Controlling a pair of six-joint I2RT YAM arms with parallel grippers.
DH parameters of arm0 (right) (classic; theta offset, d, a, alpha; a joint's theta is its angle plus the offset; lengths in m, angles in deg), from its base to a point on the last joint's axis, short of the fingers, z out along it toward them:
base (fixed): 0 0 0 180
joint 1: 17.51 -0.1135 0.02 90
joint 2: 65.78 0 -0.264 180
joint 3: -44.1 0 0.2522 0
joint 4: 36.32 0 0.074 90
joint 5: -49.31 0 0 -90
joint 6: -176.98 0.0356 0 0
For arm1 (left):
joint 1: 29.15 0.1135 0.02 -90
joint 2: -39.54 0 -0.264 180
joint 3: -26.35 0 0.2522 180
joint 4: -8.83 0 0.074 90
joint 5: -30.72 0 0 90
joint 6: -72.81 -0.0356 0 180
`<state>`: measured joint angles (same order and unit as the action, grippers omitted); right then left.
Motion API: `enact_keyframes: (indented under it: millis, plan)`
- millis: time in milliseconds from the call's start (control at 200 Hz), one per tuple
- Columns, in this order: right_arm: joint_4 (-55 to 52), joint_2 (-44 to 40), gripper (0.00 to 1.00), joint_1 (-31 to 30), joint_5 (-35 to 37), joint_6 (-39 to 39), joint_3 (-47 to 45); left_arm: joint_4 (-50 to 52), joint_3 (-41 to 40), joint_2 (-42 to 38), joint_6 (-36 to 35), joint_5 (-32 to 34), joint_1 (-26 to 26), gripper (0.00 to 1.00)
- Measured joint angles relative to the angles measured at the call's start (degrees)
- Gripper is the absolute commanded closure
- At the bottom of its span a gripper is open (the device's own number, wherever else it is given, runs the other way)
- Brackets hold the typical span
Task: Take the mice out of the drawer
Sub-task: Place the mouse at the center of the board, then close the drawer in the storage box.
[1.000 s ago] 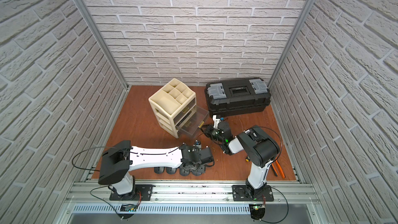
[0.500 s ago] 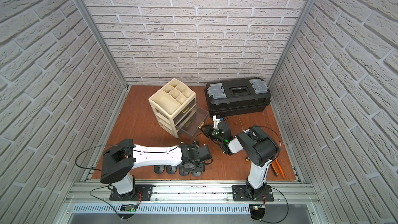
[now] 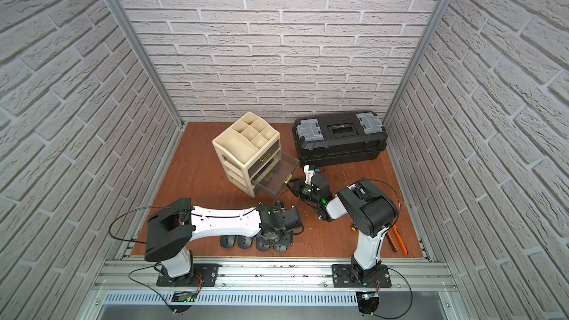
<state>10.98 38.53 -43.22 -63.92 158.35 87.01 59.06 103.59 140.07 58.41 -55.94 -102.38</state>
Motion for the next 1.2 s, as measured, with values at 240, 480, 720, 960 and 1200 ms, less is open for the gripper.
enact_keyframes:
  millis: [240,480,720,960,1200]
  plan:
    - [-0.02,0.0,0.97,0.0,0.0,-0.02,-0.24,0.92,0.59,0.0,-0.59,0.2,0.0,0.29]
    - [-0.07,0.0,0.97,0.0,0.0,-0.02,-0.7,2.6,2.69,0.04,-1.73,0.92,-0.02,0.29]
    - [-1.07,-0.72,0.97,-0.02,-0.07,-0.26,-1.42,6.67,10.43,0.04,-7.72,1.99,-0.2,0.31]
    - [-7.74,-5.81,0.97,-0.02,0.46,-2.03,-1.6,13.64,24.35,-1.46,-23.5,1.9,1.07,0.29]
    - [-22.73,-17.73,0.97,-0.02,3.32,-7.32,-1.22,18.8,35.89,-7.63,-37.86,1.29,11.87,0.19]
